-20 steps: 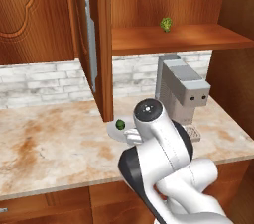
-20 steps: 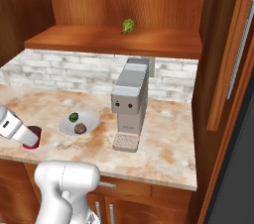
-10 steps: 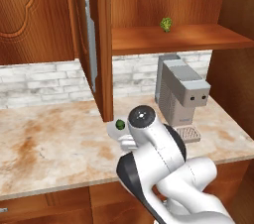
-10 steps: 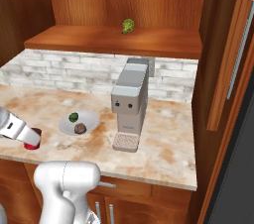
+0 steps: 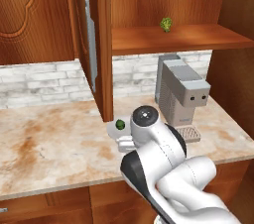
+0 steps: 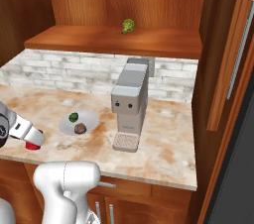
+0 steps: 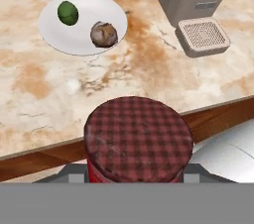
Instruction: Pick the avocado and bread from the counter and place them on the plate. Then pick the jam from the cabinet and place it next to the plate. Lastly close the cabinet door.
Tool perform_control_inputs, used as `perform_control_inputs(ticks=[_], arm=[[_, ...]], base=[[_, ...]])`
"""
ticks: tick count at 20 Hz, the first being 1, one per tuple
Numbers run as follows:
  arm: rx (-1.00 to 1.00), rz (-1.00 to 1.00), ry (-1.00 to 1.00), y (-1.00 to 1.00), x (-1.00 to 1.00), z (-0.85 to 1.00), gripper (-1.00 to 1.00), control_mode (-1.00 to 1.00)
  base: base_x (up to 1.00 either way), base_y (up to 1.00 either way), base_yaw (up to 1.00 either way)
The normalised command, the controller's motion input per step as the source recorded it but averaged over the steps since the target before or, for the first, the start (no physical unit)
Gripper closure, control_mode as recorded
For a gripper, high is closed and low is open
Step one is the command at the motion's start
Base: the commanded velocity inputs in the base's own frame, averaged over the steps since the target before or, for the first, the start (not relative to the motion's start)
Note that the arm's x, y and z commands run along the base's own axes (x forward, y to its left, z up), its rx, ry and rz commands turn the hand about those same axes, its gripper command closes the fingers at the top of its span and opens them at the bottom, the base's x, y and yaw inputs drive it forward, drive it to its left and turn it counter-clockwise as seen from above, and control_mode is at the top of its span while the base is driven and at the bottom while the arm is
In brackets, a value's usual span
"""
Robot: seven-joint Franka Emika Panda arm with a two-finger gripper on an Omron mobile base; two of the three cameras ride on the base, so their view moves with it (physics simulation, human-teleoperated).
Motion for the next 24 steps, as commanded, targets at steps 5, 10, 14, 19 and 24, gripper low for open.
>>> perform_control_inputs(ticks=[5,10,14,19,24], arm=[[0.01,0.00,-0.13,0.04,0.09,-0.17,1.00,-1.00],[0.03,0.01,-0.04,0.04,0.15,-0.21,1.00,-1.00],[0.02,0.04,-0.01,0.00,0.22,-0.27,1.00,-1.00],[0.00,0.00,-0.03,0.00,0.28,-0.27,1.00,-1.00],[0.00,0.00,-0.05,0.00,0.29,-0.25,1.00,-1.00]], base=[[0.00,0.00,0.00],[0.00,0.00,0.00],[0.00,0.00,0.00],[0.00,0.00,0.00],[0.00,0.00,0.00]])
